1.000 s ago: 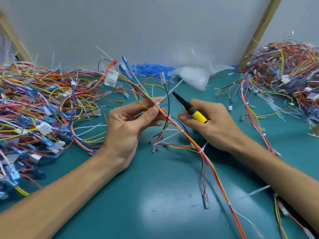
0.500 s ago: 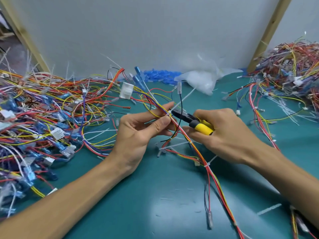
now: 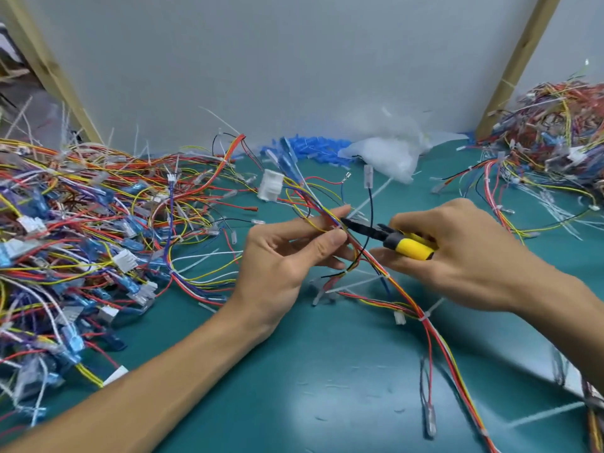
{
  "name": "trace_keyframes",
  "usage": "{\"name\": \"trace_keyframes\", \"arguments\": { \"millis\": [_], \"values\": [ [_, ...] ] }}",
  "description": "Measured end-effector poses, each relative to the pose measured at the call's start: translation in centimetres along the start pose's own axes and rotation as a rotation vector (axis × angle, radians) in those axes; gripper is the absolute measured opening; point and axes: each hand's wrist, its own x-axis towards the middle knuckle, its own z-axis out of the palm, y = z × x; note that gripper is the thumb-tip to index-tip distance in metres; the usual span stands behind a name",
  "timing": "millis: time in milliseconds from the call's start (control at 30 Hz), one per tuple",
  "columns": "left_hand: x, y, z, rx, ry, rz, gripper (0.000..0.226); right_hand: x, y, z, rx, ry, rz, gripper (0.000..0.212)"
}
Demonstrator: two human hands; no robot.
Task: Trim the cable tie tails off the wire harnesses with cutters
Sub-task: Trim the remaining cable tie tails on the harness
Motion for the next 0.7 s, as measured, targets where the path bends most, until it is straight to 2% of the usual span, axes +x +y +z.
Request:
{"name": "trace_keyframes", "arguments": {
  "millis": [67,100,233,333,500,600,700],
  "values": [
    [-0.2,0.1,0.3,0.084,0.037,0.032,0.009,-0.1,0.3,-0.8,-0.17,0.014,-0.025,0.052],
    [-0.4,0.1,0.4,0.136,0.071,0.049,0.011,-0.1,0.4,-1.2,-0.242,0.035,-0.037,0.051],
    [-0.8,0.6,0.6,0.231,0.092,0.05,0.014,-0.3,0.5,-2.1,-0.316,0.078,-0.077,0.034],
    [-0.7,0.9,0.5,0.171,0.053,-0.022,0.032,-0.3,0.5,-2.0,-0.34,0.073,-0.109,0.031],
    [-0.1,0.9,0.2,-0.071,0.023,-0.165,0.021,-0.1,-0.3,-1.3,-0.346,0.03,-0.132,0.031],
    [0.1,0.9,0.2,-0.136,0.043,-0.208,0.022,-0.1,-0.6,-0.5,-0.282,0.005,-0.114,0.025],
    [0.1,1.0,0.3,-0.169,0.054,-0.22,0.023,-0.1,-1.0,0.0,-0.213,0.001,-0.078,0.03]
  ]
}}
